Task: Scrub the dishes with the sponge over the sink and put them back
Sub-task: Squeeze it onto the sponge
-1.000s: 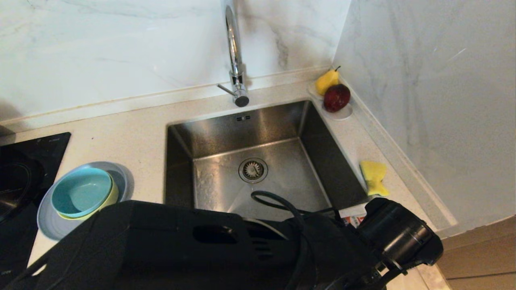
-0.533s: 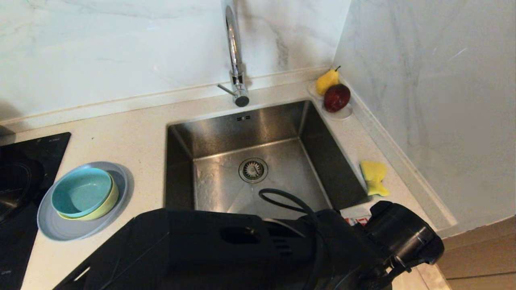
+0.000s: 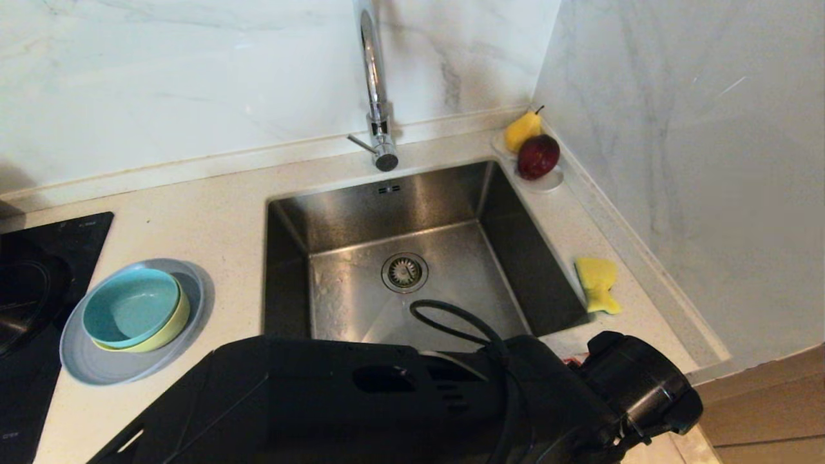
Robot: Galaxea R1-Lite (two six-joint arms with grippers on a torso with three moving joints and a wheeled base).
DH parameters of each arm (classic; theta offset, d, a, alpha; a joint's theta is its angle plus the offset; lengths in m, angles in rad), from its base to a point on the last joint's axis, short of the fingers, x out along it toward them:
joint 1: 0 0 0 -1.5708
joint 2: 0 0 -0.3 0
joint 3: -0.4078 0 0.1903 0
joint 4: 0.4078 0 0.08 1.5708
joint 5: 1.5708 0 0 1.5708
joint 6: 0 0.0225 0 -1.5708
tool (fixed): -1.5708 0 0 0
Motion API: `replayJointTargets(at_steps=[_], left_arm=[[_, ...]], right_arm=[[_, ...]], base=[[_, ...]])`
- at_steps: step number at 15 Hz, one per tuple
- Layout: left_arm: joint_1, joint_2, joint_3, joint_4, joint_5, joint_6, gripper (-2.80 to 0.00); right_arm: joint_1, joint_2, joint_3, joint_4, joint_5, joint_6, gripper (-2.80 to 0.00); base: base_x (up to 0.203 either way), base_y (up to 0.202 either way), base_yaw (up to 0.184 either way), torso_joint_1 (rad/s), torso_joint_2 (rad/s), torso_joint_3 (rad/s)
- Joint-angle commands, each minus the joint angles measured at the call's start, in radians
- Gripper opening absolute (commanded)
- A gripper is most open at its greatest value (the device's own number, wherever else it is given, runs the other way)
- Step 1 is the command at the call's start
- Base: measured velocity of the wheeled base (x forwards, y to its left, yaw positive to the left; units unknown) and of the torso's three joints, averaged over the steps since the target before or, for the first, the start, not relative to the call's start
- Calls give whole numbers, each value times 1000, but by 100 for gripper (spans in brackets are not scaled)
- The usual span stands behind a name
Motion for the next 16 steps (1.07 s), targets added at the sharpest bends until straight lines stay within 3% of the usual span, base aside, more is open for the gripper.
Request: replayJointTargets(at_steps=[1,9,16], left_arm=[[9,9,0,5,7,3,-280],[19,69,-6,-121,17,2,-280],[21,94,-6,-121,21,5,-280]], right_arm=[[0,-2,0,1,0,0,-280],[0,-2,0,1,0,0,-280],[0,-2,0,1,0,0,-280]], base=[[0,0,0,0,0,0],[0,0,0,0,0,0],[0,0,0,0,0,0]])
